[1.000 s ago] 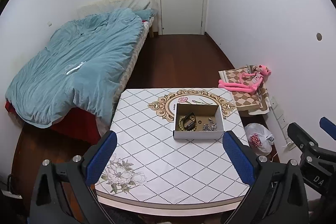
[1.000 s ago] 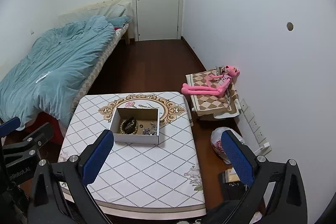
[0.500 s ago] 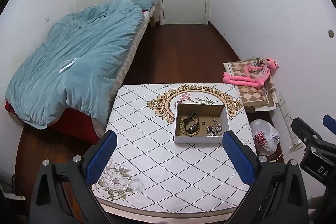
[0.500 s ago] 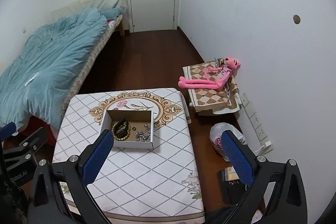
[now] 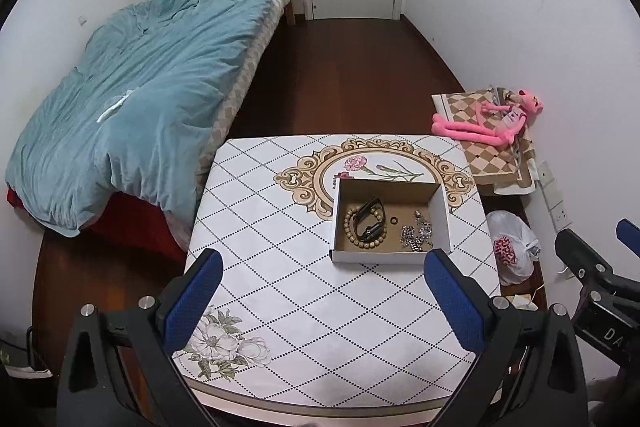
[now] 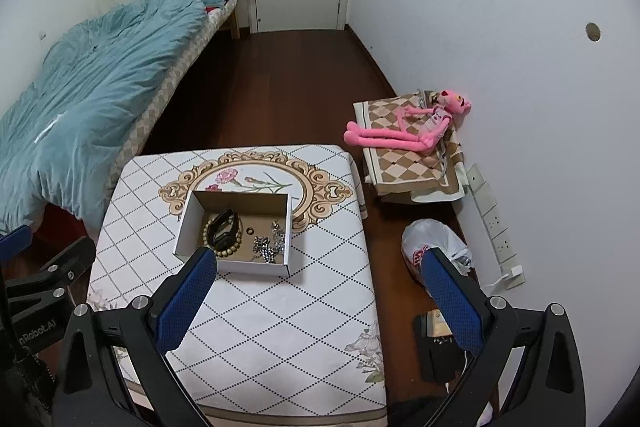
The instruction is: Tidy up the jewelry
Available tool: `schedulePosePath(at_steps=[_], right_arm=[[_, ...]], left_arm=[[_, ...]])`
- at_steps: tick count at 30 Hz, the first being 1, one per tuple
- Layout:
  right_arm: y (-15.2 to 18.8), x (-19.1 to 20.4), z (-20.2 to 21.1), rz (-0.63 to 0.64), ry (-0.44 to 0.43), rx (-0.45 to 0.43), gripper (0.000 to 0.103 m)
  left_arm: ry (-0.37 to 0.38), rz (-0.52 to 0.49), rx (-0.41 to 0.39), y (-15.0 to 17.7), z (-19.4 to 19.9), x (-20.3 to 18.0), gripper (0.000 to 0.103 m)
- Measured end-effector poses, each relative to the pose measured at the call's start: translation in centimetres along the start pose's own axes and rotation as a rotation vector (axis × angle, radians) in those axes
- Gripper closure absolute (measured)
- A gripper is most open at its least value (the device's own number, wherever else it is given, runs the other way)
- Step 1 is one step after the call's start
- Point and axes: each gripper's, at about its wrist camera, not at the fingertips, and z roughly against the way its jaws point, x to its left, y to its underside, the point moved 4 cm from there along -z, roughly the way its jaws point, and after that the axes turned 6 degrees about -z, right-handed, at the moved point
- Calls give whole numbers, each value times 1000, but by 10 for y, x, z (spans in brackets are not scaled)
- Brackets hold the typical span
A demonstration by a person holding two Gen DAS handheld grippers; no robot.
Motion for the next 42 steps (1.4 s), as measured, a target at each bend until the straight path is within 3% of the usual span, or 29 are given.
schedulePosePath(at_steps=[11, 42], right_arm=[[4, 3, -16, 8, -23, 57, 0], [8, 8, -12, 15, -32, 62, 0]], left_arm=[[-5, 8, 19, 4, -6, 1, 0], [-36, 7, 3, 11, 1, 9, 0]])
